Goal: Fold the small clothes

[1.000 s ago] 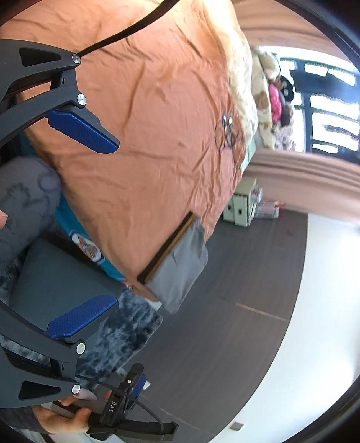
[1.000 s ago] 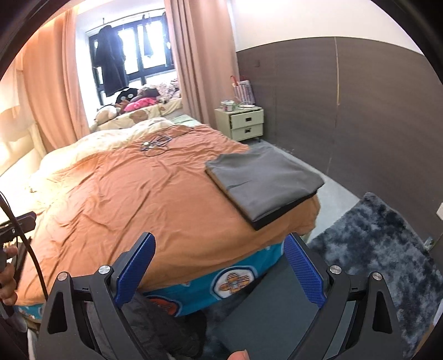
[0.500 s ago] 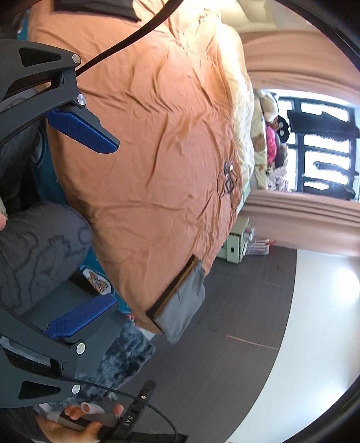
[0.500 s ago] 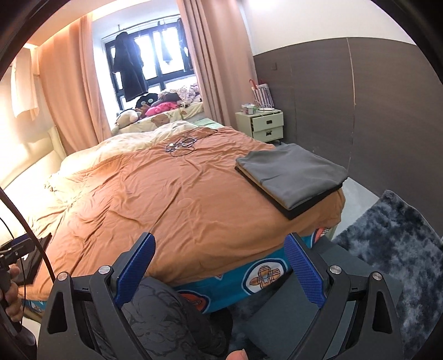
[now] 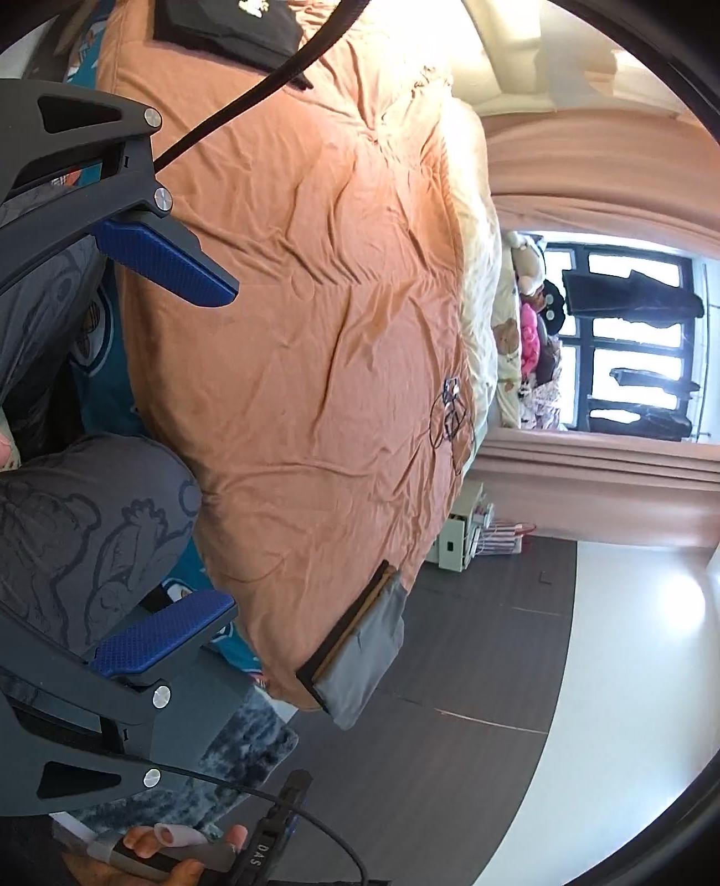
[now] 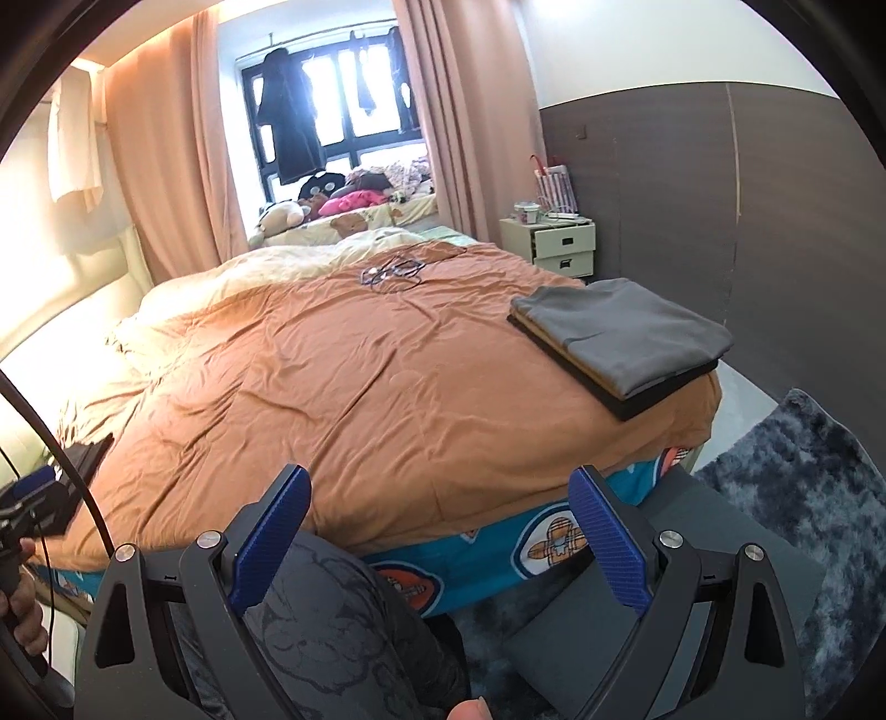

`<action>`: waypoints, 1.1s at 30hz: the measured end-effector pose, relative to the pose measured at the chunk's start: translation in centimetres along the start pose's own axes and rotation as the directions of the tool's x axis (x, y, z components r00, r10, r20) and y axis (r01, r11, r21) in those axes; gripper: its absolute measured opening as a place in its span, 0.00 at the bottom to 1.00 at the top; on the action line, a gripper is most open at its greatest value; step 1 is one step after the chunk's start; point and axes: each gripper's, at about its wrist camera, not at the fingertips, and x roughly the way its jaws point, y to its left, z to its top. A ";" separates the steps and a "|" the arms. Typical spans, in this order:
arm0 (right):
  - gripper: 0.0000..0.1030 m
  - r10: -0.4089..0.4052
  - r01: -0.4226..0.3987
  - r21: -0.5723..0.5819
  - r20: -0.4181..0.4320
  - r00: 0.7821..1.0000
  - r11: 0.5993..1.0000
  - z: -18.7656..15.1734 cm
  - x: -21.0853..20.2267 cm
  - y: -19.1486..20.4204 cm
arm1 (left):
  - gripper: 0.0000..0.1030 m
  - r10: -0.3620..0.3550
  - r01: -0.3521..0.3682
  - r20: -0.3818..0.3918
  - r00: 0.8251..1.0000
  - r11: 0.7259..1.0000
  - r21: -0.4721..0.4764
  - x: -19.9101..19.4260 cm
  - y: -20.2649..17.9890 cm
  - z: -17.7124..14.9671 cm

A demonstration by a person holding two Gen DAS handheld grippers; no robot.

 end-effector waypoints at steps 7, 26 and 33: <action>0.91 0.009 -0.009 -0.006 -0.021 1.000 1.000 0.1 1.0 1.5 | 1.00 0.017 -0.017 -0.002 1.000 1.000 -0.025 0.9 1.5 -0.4; 0.91 -0.019 0.019 0.000 0.002 1.000 1.000 0.7 3.5 3.9 | 1.00 0.021 -0.021 -0.010 1.000 1.000 -0.017 3.8 3.1 1.7; 0.91 -0.035 0.035 -0.001 0.010 0.999 0.999 0.5 3.8 3.3 | 1.00 0.015 -0.015 -0.008 1.000 1.000 0.002 4.1 2.5 2.1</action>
